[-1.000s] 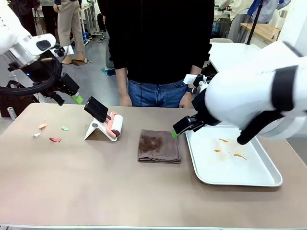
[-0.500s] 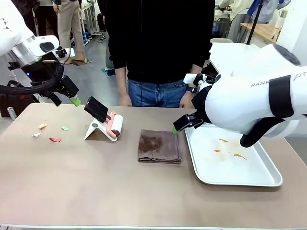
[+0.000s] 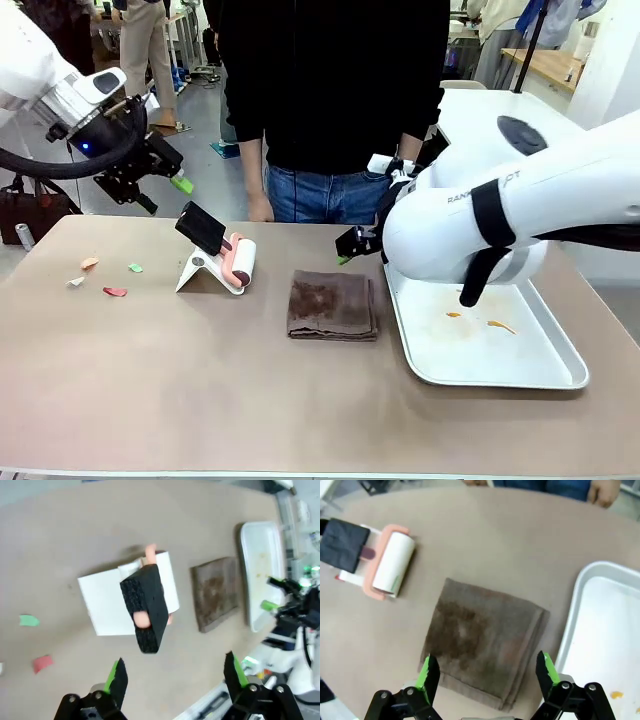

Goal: Clean the surface of the table.
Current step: Hold the Lint Roller with your left hand and the towel with your right hand.

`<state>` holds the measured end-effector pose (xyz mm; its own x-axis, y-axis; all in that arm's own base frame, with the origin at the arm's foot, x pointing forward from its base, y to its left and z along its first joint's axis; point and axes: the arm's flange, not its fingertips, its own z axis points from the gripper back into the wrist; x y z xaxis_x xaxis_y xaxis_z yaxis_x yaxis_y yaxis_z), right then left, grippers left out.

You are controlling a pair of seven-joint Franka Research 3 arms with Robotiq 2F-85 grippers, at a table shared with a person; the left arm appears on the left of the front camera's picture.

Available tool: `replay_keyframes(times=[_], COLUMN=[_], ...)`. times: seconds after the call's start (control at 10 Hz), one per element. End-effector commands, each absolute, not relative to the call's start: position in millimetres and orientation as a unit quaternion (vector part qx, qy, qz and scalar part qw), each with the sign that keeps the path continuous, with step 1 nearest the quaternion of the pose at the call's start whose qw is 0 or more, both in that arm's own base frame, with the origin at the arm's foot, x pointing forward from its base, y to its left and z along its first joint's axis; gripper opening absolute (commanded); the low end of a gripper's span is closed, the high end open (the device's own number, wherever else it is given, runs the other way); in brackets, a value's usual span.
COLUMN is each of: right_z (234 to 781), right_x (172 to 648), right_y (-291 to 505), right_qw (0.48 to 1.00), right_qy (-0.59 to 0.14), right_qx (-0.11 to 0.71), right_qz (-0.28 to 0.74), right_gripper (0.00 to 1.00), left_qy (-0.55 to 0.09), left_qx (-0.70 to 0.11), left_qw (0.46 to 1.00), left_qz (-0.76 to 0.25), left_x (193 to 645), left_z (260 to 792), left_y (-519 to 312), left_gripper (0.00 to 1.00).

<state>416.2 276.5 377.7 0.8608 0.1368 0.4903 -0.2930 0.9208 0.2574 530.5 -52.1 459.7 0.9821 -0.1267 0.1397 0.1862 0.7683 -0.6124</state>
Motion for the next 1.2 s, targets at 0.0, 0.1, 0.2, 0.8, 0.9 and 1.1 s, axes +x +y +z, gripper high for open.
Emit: replay_keyframes(times=[0.0,0.1,0.2,0.8,0.9,1.1], right_z=[386.4,386.4,388.2,357.4,344.9,330.1], right_x=[423.5,425.2,426.7,461.2,460.6,463.0], right_y=[293.9,294.1,294.2,297.7,306.3,312.2], right_qw=[0.963,0.968,0.972,0.993,0.995,0.998], right_qy=[-0.191,-0.163,-0.130,-0.038,-0.044,-0.044], right_qx=[0.161,0.163,0.165,0.104,0.081,0.051], right_qz=[0.099,0.103,0.104,0.041,0.028,0.009], right_gripper=[1.00,1.00,1.00,1.00,1.00,1.00], left_qy=[-0.018,-0.019,-0.013,-0.004,0.001,0.002], left_qx=[-0.392,-0.382,-0.379,-0.395,-0.393,-0.389], left_qw=[0.919,0.924,0.925,0.919,0.920,0.921], left_qz=[-0.037,-0.017,-0.007,-0.012,-0.014,-0.017], left_x=[544.3,547.6,550.4,552.8,553.0,553.3], left_z=[448.5,436.9,428.6,399.4,397.5,396.2], left_y=[-39.7,-39.2,-39.7,-53.7,-53.9,-56.6], left_gripper=[1.00,1.00,1.00,1.00,1.00,1.00])
